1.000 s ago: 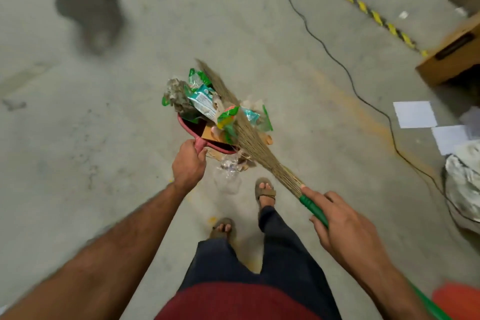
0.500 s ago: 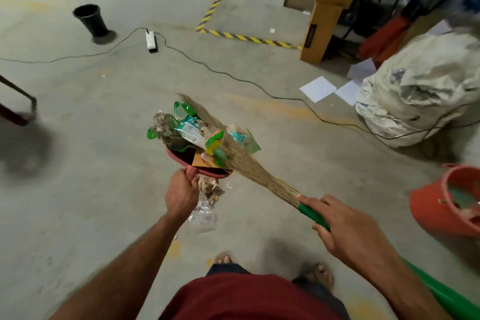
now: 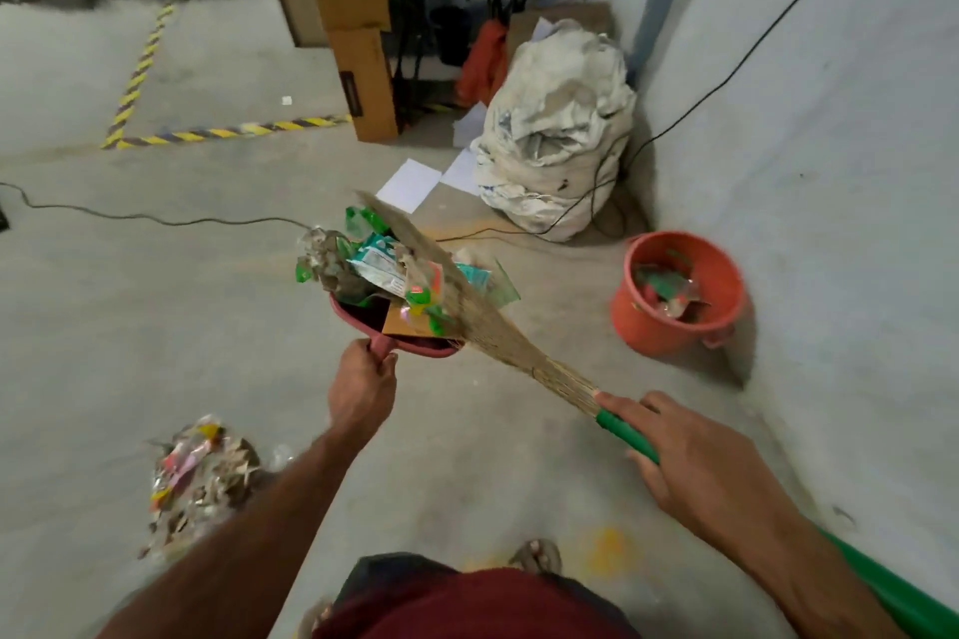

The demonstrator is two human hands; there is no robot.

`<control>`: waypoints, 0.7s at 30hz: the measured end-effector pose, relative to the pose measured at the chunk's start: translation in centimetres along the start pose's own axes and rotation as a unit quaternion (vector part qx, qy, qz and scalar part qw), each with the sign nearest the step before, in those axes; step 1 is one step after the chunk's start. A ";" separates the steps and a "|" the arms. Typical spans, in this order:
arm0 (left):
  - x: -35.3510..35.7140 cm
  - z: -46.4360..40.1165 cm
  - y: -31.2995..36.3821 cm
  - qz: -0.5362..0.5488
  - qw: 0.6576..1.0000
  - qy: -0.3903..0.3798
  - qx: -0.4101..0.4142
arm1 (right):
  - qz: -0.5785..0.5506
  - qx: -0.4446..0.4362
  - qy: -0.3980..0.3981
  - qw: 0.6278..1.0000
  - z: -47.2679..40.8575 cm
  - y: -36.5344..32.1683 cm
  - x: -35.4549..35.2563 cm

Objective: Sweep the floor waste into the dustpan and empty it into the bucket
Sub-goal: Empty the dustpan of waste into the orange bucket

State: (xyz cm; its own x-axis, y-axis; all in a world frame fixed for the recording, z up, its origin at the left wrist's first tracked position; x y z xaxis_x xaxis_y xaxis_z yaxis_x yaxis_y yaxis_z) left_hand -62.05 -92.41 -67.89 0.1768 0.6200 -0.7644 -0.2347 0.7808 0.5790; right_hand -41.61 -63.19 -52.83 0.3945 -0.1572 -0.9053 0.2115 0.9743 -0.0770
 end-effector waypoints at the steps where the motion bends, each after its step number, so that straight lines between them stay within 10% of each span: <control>1: 2.1 -0.1 2.5 -0.001 1.000 -0.014 0.015 | -0.004 0.019 0.000 1.000 0.3 2.5 -0.3; 21: 39.7 -9.2 39.8 -0.110 0.946 -0.242 0.187 | -0.130 0.273 -0.058 0.952 -9.7 36.9 -0.6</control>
State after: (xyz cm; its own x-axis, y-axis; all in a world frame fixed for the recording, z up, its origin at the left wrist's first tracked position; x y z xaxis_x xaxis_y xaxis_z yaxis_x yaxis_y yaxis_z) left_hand -73.16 -37.45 -77.84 0.6205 0.3312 -0.7108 0.1976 0.8111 0.5505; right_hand -42.71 -25.63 -59.16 0.3551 -0.4282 -0.8310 0.7351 0.6771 -0.0347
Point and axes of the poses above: each hand's wrist, its own z-axis away from the middle knuckle, its own x-axis out of the palm, y = z × x, the point moved 5 cm from there along -z, towards the middle knuckle, and after that the axes turned 1 degree about -y, right-handed, at the moved point
